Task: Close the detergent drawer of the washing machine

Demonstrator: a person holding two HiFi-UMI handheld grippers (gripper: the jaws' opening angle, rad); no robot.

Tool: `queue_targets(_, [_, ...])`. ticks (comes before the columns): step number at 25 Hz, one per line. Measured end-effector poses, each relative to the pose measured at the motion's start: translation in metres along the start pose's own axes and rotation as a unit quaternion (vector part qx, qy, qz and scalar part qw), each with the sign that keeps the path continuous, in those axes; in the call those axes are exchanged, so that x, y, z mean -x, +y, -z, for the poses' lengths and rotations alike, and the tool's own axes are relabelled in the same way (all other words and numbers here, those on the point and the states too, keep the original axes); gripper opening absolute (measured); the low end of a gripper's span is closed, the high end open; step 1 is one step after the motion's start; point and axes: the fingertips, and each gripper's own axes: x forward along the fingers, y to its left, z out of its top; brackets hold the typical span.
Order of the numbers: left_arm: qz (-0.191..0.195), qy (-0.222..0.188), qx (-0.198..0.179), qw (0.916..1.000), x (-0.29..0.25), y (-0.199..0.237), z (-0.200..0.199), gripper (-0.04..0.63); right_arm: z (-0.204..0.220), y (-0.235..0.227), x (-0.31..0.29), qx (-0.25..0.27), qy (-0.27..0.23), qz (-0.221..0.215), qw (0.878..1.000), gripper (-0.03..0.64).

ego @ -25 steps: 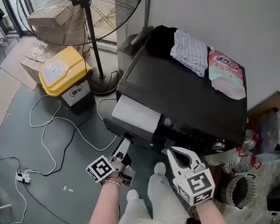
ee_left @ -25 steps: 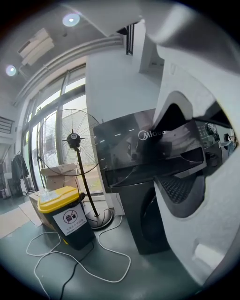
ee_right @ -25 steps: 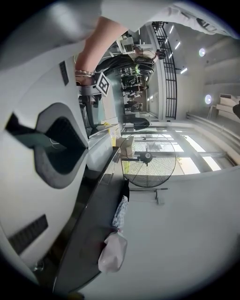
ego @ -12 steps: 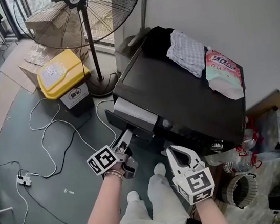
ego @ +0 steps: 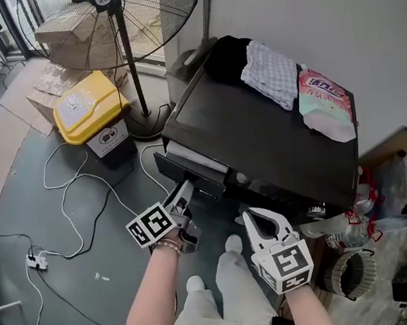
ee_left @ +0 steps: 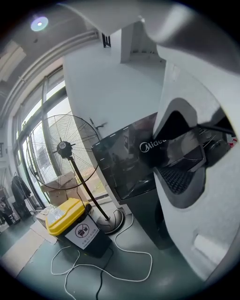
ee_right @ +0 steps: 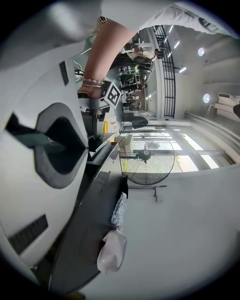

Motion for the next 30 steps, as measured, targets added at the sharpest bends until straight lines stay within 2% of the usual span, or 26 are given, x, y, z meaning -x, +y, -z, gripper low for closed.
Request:
queue_targets(5, [0.001, -0.013, 0.005, 0.9999, 0.001, 0.001, 0.002, 0.172, 0.005, 0.001, 0.001, -0.004, 0.000, 0.000, 1.000, -0.006])
queue_targets(6, [-0.006, -0.012, 0.008, 0.9999, 0.002, 0.003, 0.005, 0.158, 0.006, 0.001, 0.002, -0.005, 0.001, -0.001, 1.000, -0.006])
queue_targets(7, [-0.015, -0.007, 0.011, 0.9998, 0.002, 0.006, 0.010, 0.087, 0.007, 0.002, 0.002, -0.005, 0.001, -0.002, 1.000, -0.006])
queue_targets(8, [-0.019, -0.002, 0.013, 0.9997, 0.003, 0.008, 0.016, 0.074, 0.008, 0.002, 0.002, -0.006, 0.002, -0.003, 1.000, -0.006])
queue_targets(12, [-0.013, -0.010, 0.026, 0.9995, 0.000, 0.007, 0.019, 0.105, 0.008, 0.001, 0.003, -0.007, 0.001, -0.004, 1.000, -0.006])
queue_targets(20, [-0.018, 0.004, 0.001, 0.9998, -0.011, 0.003, 0.016, 0.094, 0.016, -0.002, 0.003, -0.015, 0.005, -0.002, 1.000, -0.006])
queue_targets(22, [-0.033, 0.006, -0.006, 0.9994, -0.025, -0.001, 0.012, 0.042, 0.015, -0.003, 0.002, -0.014, 0.005, -0.001, 1.000, -0.006])
queue_targets(24, [-0.047, 0.013, -0.016, 0.9987, -0.038, -0.005, 0.008, 0.035, 0.014, -0.006, 0.001, -0.015, 0.005, -0.001, 1.000, -0.006])
queue_targets(30, [-0.028, 0.015, -0.023, 0.9992, -0.042, -0.006, 0.009, 0.031, 0.010, -0.018, -0.004, -0.016, 0.001, 0.003, 1.000, -0.006])
